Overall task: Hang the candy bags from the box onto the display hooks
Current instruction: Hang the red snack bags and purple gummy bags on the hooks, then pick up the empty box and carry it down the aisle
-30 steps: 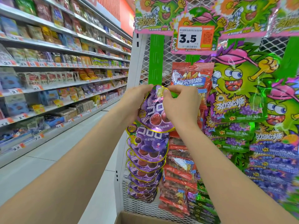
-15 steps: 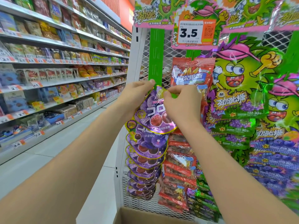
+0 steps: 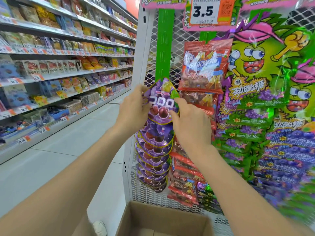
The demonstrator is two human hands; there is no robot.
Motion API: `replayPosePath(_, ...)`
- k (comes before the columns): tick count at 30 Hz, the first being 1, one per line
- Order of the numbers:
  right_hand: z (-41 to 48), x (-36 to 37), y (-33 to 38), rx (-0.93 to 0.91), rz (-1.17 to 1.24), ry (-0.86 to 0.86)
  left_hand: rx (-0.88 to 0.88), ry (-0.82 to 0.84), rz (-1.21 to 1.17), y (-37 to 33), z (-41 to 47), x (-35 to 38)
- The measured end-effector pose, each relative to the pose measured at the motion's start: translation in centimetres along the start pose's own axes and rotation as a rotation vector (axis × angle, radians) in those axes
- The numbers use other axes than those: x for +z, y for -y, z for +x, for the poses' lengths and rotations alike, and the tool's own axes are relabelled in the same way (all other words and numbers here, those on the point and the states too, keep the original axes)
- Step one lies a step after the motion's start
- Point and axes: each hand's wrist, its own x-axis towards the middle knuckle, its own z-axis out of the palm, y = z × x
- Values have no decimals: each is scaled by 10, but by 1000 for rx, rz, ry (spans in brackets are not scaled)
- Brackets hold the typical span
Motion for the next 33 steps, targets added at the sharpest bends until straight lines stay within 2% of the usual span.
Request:
replayPosePath(3,-20,14,-6,1,-3,-28,-33,-84,123,17,-22,18)
replayPosePath(5,-36,26,-12,66,84,65,-50,-107,66,26,-42,33)
replayPosePath(7,-53,42,-18,175,187,169,-72,-70,-39,38,-62,50)
replayPosePath(10,-73,64,-21,300,306,283,-218,44,-214,54,-86,70)
replayPosePath(13,-81,80,-12,322,351,317,-392,62,-320,68,-97,79)
replayPosePath(16,-83,90,-1,376,426,319,-533,150,-355,74,-101,82)
replayPosePath(21,-89,89,2,384,382,338,-492,160,-337,85,-109,87)
replayPosePath(28,-118,63,-18,358,387,286,-398,-46,-231,87,-122,90)
replayPosePath(31,-133,55,-36,400,360,283,-347,43,-186,88,-146,98)
replayPosePath(33,-143,55,-47,427,392,303,-293,185,-169,89,-165,105)
